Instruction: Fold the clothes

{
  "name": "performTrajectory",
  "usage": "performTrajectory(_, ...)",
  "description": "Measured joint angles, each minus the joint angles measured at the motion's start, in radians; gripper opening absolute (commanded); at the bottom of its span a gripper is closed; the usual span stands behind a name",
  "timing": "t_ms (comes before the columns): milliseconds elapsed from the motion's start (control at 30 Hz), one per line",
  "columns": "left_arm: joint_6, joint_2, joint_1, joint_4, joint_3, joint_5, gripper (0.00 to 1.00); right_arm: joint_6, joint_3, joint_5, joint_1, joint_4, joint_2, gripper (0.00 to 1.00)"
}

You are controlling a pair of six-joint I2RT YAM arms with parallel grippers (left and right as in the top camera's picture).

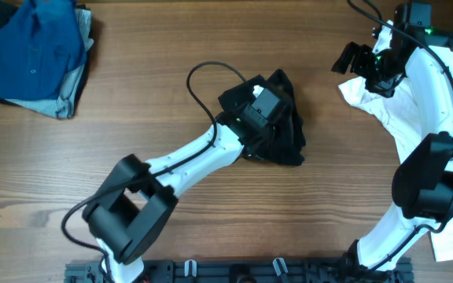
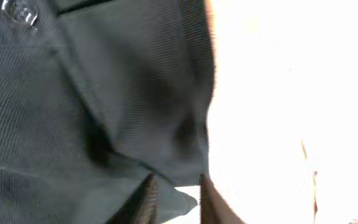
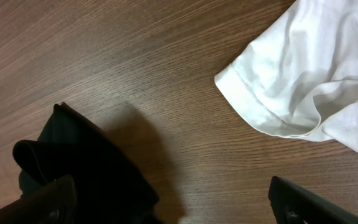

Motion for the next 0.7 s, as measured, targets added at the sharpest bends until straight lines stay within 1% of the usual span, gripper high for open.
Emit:
performTrajectory(33, 0.004, -0.006, 0.000, 0.002, 0.002, -0.004, 0.28, 0.000, 0.000, 0.000, 0.000, 0.000, 0.000, 1.00)
performTrajectory(67, 0.002, -0.010, 0.000, 0.004, 0.004, -0.014, 0.17, 0.000, 0.000, 0.000, 0.000, 0.000, 0.000, 1.00)
performTrajectory(100, 0.003, -0.011, 0.000, 0.005, 0.005, -0.026, 0.11, 0.000, 0.000, 0.000, 0.000, 0.000, 0.000, 1.00)
performTrajectory(133, 0.003, -0.011, 0.000, 0.006, 0.006, -0.039, 0.10, 0.000, 0.000, 0.000, 0.000, 0.000, 0.000, 1.00)
performTrajectory(200, 0.008, -0.011, 0.001, 0.006, 0.006, -0.071, 0.12, 0.000, 0.000, 0.000, 0.000, 0.000, 0.000, 1.00)
performTrajectory(333, 0.007, -0.008, 0.016, 0.016, 0.006, -0.102, 0.06, 0.000, 0.000, 0.000, 0.000, -0.003, 0.000, 1.00)
performTrajectory(367, 0.008, -0.004, 0.024, 0.023, 0.006, -0.109, 0.07, 0.000, 0.000, 0.000, 0.000, -0.007, 0.000, 1.00)
performTrajectory(533, 0.015, 0.034, 0.071, 0.076, 0.006, -0.120, 0.07, 0.000, 0.000, -0.003, 0.000, -0.019, 0.000, 1.00)
performTrajectory(633, 0.015, 0.066, 0.092, 0.080, 0.006, -0.118, 0.04, 0.000, 0.000, -0.005, 0.000, -0.027, 0.000, 1.00)
performTrajectory(700, 0.016, 0.094, 0.102, 0.081, 0.006, -0.108, 0.04, 0.000, 0.000, -0.008, 0.000, -0.032, 0.000, 1.00)
